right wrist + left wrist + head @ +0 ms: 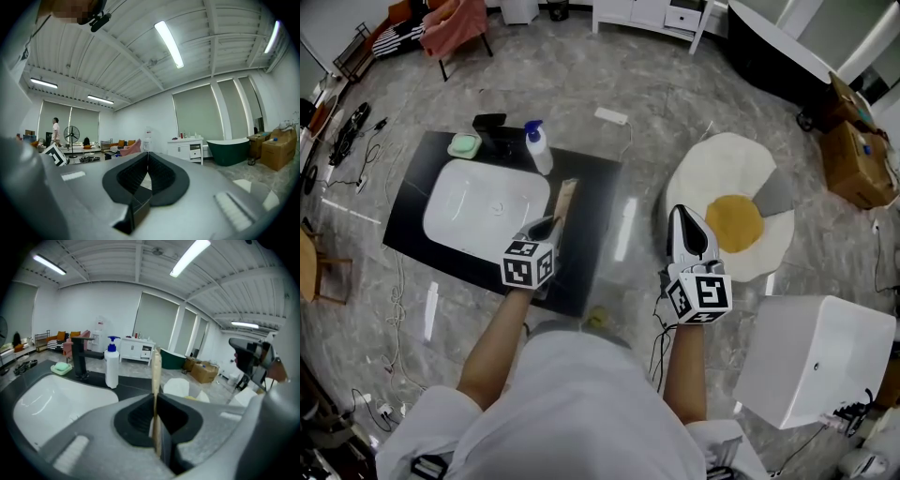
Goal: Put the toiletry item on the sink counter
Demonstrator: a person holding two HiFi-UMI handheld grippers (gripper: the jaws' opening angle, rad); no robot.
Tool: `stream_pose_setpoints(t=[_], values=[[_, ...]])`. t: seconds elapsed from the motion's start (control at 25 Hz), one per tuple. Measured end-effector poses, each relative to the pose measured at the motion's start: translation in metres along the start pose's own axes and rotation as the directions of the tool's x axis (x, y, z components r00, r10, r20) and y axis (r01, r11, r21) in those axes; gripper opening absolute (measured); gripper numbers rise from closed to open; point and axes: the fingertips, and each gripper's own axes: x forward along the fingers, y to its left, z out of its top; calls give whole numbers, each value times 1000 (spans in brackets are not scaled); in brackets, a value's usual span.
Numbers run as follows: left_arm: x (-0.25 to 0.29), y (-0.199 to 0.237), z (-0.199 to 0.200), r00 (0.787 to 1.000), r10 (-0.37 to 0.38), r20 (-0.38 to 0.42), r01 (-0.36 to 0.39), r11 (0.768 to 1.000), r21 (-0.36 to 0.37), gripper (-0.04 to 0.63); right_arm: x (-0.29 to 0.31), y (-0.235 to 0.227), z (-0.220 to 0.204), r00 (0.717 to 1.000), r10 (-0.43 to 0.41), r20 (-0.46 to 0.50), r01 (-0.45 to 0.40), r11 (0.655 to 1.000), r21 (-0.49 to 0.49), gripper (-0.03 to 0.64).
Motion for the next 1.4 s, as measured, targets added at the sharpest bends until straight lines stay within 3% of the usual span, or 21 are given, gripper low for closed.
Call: stream_pose_setpoints(t=[0.64, 1.24, 1.4], values=[[58, 13, -51, 986, 14, -168, -24, 998, -60, 20, 34, -23, -28, 998, -5, -59, 6, 1000, 20, 3], [89, 28, -73, 973, 35, -227, -52, 996, -72, 26, 45, -36, -44, 995, -15, -98, 18, 999, 33, 3], [91, 36, -79, 970, 47, -239, -66, 995, -71, 58, 42, -39, -47, 994, -26, -106, 29, 999, 31, 3]])
